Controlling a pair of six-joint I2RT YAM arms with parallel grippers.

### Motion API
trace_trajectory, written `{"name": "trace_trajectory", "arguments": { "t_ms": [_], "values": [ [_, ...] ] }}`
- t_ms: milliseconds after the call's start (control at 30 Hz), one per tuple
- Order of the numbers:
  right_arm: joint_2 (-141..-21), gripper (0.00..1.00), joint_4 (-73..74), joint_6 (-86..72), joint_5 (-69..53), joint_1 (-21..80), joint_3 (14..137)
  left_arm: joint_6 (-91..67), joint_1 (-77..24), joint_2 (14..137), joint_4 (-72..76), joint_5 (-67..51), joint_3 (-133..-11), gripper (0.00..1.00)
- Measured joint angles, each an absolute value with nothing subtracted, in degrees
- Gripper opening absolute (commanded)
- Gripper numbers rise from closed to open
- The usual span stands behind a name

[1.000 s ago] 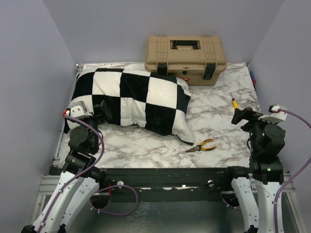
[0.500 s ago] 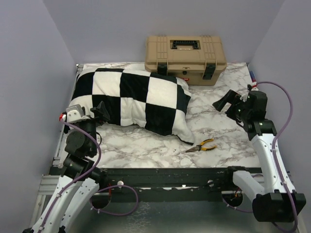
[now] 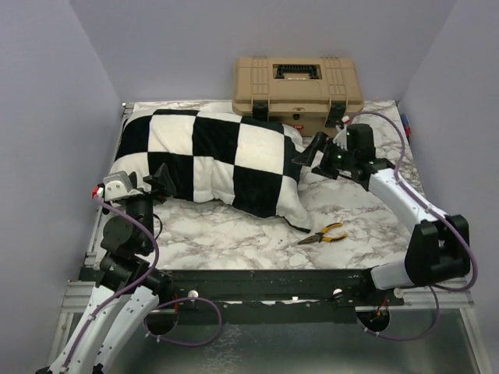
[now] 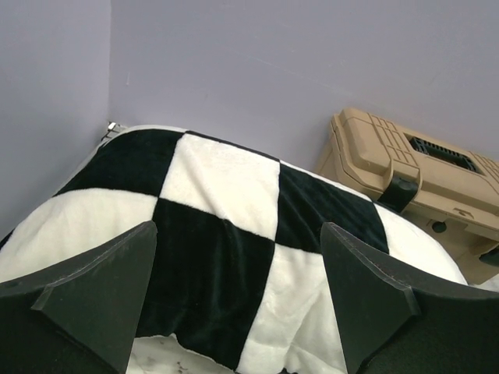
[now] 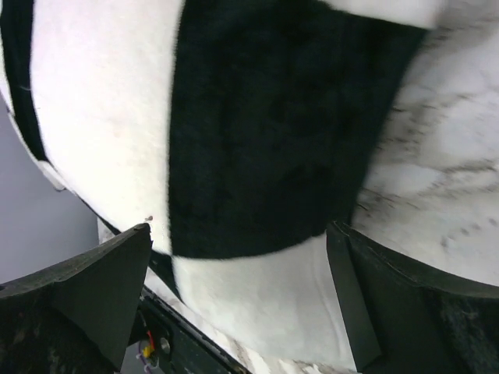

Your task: Remove the pillowcase from the pillow

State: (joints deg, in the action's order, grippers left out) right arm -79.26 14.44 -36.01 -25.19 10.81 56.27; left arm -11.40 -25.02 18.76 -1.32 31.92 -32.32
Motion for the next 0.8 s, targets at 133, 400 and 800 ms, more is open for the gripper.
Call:
{"name": "trace_trajectory", "arguments": {
  "t_ms": [133, 400, 800],
  "values": [
    [-86.52, 1.0, 9.8, -37.52, -26.76, 15.42, 60.95, -11.4, -25.34, 18.26, -1.32, 31.92, -32.32, 0.87],
    [-98.17, 0.11, 4.99, -39.75, -29.71, 20.21, 66.87, -11.31, -26.09, 18.22, -1.39, 31.92, -31.99, 0.87],
    [-88.03, 0.0, 19.44, -34.76, -21.45, 21.28, 71.5, -11.27, -26.39, 18.26, -1.39, 31.94, -31.9, 0.87]
  ]
}}
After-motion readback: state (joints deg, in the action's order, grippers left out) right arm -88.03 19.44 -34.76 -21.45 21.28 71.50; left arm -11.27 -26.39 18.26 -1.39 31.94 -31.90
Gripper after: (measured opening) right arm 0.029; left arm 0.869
